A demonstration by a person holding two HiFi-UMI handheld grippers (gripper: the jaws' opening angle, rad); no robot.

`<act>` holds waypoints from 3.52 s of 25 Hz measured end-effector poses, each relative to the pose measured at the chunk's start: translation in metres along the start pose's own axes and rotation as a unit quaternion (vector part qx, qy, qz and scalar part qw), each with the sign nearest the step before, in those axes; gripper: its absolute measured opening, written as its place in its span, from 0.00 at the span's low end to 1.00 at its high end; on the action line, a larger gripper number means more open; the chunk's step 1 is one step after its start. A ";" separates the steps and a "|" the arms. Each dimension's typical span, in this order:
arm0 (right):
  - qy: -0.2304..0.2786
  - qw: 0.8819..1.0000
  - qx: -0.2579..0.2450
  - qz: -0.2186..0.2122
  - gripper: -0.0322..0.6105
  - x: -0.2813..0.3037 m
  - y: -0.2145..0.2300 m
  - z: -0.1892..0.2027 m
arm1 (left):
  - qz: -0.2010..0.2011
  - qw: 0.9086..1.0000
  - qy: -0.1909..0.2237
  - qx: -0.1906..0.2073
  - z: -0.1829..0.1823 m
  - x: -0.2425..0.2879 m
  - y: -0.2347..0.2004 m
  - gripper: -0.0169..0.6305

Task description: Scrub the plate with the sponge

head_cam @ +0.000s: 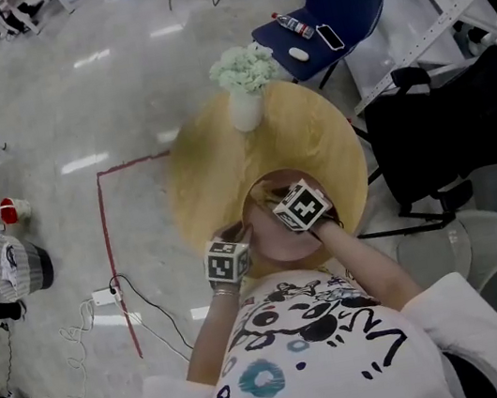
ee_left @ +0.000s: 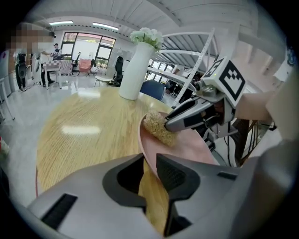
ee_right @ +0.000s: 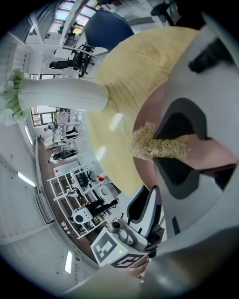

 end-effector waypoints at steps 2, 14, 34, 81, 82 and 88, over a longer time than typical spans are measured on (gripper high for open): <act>-0.013 1.000 -0.011 0.023 0.25 -0.007 0.012 0.001 | -0.003 1.000 0.005 -0.008 0.001 -0.001 -0.001 0.17; -0.112 0.991 -0.071 0.032 0.25 -0.048 0.027 0.057 | -0.025 0.999 0.018 -0.034 -0.008 0.002 0.002 0.11; -0.110 0.972 -0.114 -0.176 0.25 -0.030 -0.103 0.078 | -0.056 0.995 0.032 -0.082 -0.009 0.005 0.008 0.06; -0.071 0.994 -0.079 -0.011 0.24 -0.032 0.023 0.032 | -0.079 0.967 0.114 -0.214 0.008 0.002 -0.001 0.07; -0.073 0.994 -0.076 -0.010 0.24 -0.035 0.024 0.037 | -0.079 0.966 0.116 -0.216 0.008 0.002 -0.001 0.07; -0.093 0.993 -0.067 -0.020 0.24 -0.045 0.007 0.075 | -0.089 0.967 0.118 -0.206 0.009 0.002 0.000 0.07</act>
Point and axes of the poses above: the fingertips, and each gripper's own axes: x forward along the fingers, y to its right, z out of its underside, the point moved 7 cm from there along -x, backward along the fingers, and after that the axes turned 5 degrees about -x, right-handed, at the moved point
